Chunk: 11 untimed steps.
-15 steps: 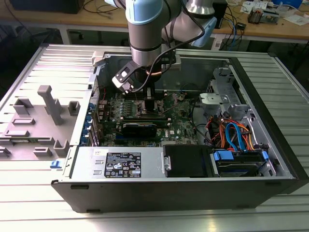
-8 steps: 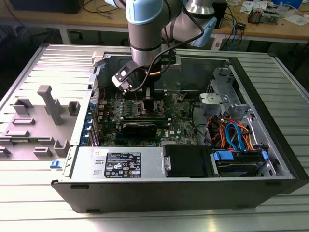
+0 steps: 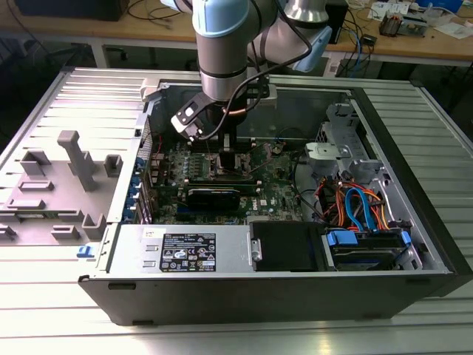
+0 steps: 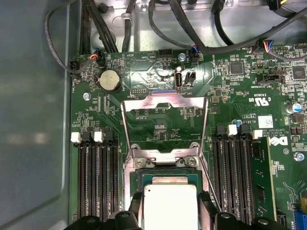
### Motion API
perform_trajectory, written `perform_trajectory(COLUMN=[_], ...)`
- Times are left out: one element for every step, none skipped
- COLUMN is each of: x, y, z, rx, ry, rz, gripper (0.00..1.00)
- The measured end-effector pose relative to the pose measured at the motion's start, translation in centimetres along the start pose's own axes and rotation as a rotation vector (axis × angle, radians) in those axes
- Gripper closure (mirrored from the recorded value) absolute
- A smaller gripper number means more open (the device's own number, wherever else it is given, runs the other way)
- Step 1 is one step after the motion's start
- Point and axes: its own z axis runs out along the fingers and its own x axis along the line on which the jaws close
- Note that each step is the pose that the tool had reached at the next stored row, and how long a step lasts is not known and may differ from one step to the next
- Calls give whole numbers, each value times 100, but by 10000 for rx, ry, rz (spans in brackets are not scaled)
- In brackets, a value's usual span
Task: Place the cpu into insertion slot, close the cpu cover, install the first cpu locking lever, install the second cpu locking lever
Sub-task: 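Place the cpu into insertion slot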
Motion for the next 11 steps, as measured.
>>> perform_trajectory(x=[2, 5, 6, 8, 9, 8, 8, 8, 7, 8, 8], y=[0, 0, 0, -1, -2, -3, -3, -3, -4, -4, -5], z=[1, 2, 4, 6, 11, 21, 27, 34, 40, 45, 51], rx=[2, 5, 7, 14, 30, 57, 63, 68, 70, 71, 74], ry=[0, 2, 7, 10, 12, 12, 13, 16, 24, 39, 60], rz=[-1, -1, 0, 0, 3, 3, 2, -9, -99, -245, -514], gripper=[45, 45, 45, 45, 45, 45, 45, 45, 45, 45, 45])
